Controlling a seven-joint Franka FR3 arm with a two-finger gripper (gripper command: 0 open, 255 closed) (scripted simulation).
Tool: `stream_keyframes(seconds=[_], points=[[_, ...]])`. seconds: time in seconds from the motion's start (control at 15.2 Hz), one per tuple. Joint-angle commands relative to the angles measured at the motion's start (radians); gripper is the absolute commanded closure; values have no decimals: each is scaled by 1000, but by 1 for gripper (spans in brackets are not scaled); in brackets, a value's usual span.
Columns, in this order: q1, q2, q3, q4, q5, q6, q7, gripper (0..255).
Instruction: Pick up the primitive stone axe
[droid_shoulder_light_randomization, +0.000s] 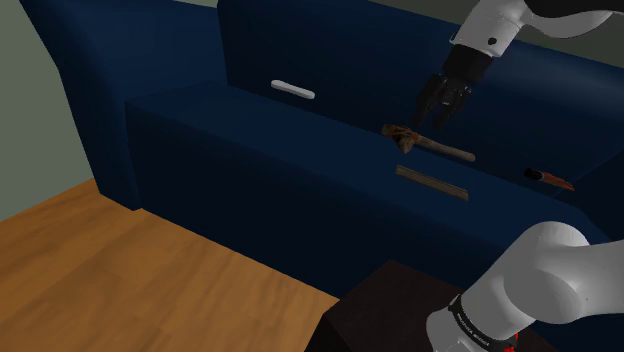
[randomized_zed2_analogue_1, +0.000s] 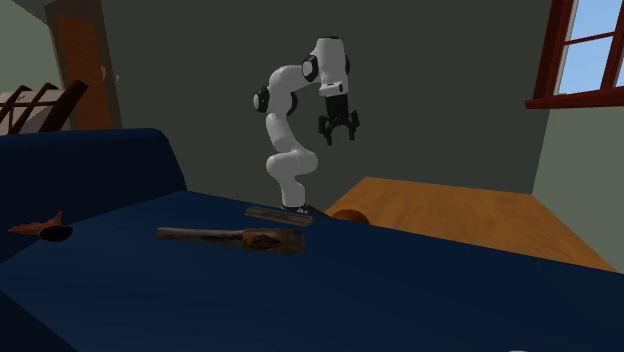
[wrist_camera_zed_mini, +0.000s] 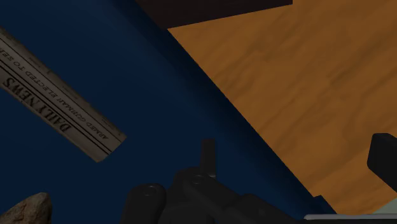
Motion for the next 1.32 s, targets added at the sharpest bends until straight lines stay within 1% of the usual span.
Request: stream_keyframes(seconds=[0.0, 0.33, 0.59, 0.99, 1.25], points=[[0, 0, 0, 0, 0, 0, 0, 0], [-9, -15, -129, -47, -79, 21, -206, 0], [-12, 8, -236, -55, -143, 46, -372, 0], [-1, 99, -404, -16, -217, 98, -624, 0], [24, 196, -521, 42, -240, 137, -796, 0]])
